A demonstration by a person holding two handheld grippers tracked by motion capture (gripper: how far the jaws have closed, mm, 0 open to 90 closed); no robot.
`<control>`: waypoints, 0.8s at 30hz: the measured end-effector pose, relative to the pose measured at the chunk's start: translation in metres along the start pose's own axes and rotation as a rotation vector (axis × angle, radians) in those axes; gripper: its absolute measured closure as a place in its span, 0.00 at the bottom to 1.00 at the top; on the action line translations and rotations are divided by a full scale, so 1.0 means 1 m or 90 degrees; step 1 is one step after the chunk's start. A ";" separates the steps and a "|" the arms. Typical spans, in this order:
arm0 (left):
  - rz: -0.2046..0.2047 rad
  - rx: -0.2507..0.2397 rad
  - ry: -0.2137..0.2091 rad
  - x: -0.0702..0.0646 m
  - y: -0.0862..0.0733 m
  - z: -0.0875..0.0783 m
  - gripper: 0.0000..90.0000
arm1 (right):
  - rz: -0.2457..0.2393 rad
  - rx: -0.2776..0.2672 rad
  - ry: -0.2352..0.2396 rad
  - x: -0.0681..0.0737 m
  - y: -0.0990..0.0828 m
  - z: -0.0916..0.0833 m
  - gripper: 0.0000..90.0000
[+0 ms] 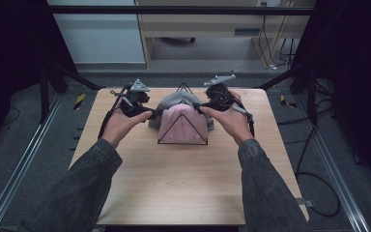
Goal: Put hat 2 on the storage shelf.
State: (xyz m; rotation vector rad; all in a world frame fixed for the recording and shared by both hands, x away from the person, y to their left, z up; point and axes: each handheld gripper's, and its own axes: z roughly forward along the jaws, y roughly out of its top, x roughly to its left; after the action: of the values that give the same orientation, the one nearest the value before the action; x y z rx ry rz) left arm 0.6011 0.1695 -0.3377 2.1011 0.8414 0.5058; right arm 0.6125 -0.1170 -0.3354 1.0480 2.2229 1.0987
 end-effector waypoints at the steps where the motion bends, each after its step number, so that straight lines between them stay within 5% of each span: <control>1: 0.001 -0.001 0.001 -0.001 0.000 -0.001 0.21 | 0.005 -0.003 -0.004 0.001 0.000 -0.004 0.24; 5: 0.003 -0.001 -0.002 -0.011 0.002 -0.006 0.17 | 0.036 -0.019 -0.009 0.005 -0.003 -0.016 0.18; 14: 0.023 0.009 -0.002 -0.035 -0.005 -0.023 0.12 | 0.045 -0.039 -0.021 0.014 -0.013 -0.039 0.12; 24: 0.010 0.007 0.001 -0.052 -0.046 -0.049 0.07 | 0.026 -0.059 -0.029 0.030 -0.024 -0.056 0.09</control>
State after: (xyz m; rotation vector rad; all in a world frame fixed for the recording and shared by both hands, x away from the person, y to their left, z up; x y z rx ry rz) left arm 0.5172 0.1797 -0.3480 2.1192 0.8322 0.5122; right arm 0.5465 -0.1291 -0.3242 1.0730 2.1031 1.1709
